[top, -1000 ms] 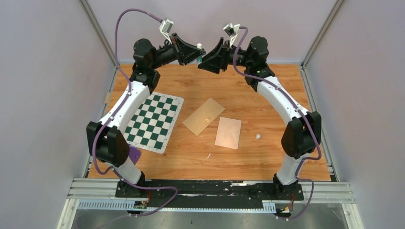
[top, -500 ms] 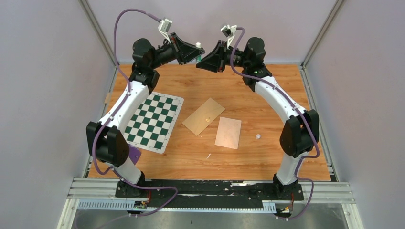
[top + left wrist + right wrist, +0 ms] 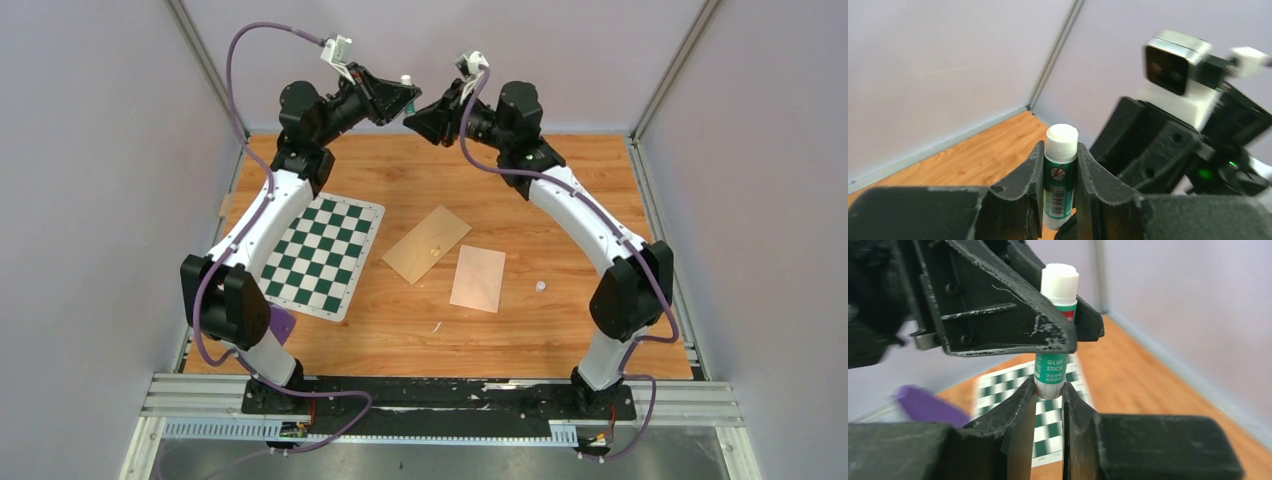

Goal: Place the letter into the envelope and seal it
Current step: Screw the solid glue.

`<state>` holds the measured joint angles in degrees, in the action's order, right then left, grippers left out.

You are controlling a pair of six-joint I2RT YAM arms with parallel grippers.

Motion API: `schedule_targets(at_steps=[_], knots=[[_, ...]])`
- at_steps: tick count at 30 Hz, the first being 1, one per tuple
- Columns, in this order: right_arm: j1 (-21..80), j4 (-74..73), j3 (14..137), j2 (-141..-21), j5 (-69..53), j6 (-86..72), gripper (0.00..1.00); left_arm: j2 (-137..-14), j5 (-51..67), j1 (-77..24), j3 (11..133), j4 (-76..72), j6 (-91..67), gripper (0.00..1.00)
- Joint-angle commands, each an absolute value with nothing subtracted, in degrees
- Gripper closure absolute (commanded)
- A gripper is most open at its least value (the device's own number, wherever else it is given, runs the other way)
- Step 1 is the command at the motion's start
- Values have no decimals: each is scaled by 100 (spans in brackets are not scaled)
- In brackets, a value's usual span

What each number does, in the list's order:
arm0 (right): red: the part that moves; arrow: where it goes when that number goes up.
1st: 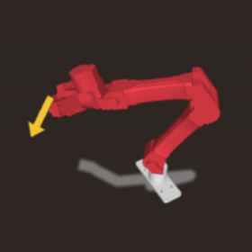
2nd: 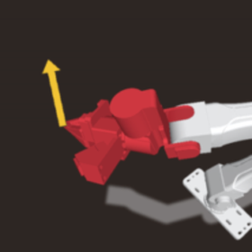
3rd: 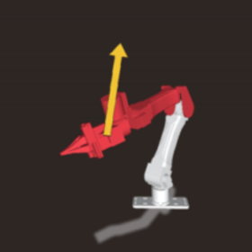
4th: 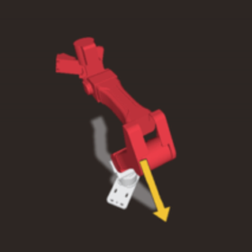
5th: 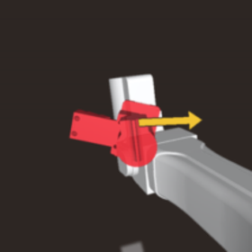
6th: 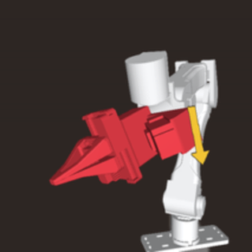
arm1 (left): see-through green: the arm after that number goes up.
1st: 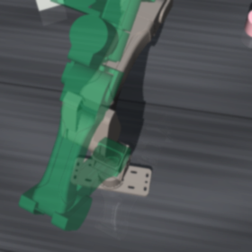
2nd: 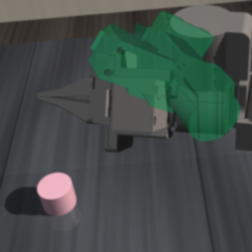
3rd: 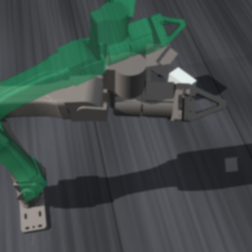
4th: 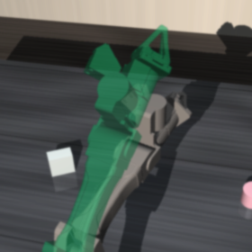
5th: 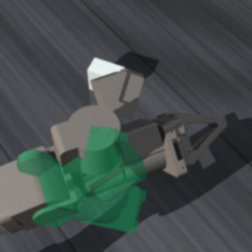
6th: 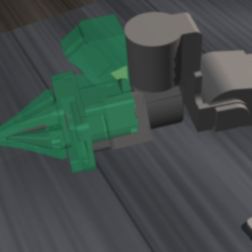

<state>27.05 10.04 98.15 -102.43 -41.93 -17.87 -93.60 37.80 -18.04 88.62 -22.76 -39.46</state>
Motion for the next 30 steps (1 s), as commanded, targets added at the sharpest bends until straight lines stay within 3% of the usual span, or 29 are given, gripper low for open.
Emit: schedule_targets(at_steps=[1,5,8,9,11,12,14,17,21,24,30], knots=[[3374,1188,9530,-9474,-525,607,100,-9086,2904,-2130,8710,-2070,-3598,100],[4031,1987,9157,-9331,775,1803,100,-9049,1850,-2363,8627,-1902,-3438,100],[4107,1904,8929,-9131,492,1892,98,-9100,1568,-2381,8650,-1785,-3432,100],[4063,1680,8935,-9070,242,1724,88,-9112,1614,-2364,8663,-1793,-3394,100],[3775,837,9035,-8939,-554,1000,57,-9140,1786,-2281,8689,-1823,-3411,100],[3533,481,9086,-8876,-1269,613,49,-9163,1877,-2203,8713,-1851,-3442,100],[2932,74,9107,-8811,-3139,-191,42,-9197,2340,-2073,8739,-1978,-3583,100],[2264,136,8973,-8842,-5093,-1113,39,-9266,3537,-1928,8802,-2405,-3773,100],[1994,501,8870,-8944,-6198,-1560,36,-9301,4687,-1811,8848,-2810,-4067,100],[1981,1121,8643,-9039,-6621,-1831,31,-9298,5112,-1786,8869,-2965,-4263,100],[2090,2202,8726,-9443,-6686,-2559,33,-9279,5325,-1784,8979,-3022,-4381,100]])
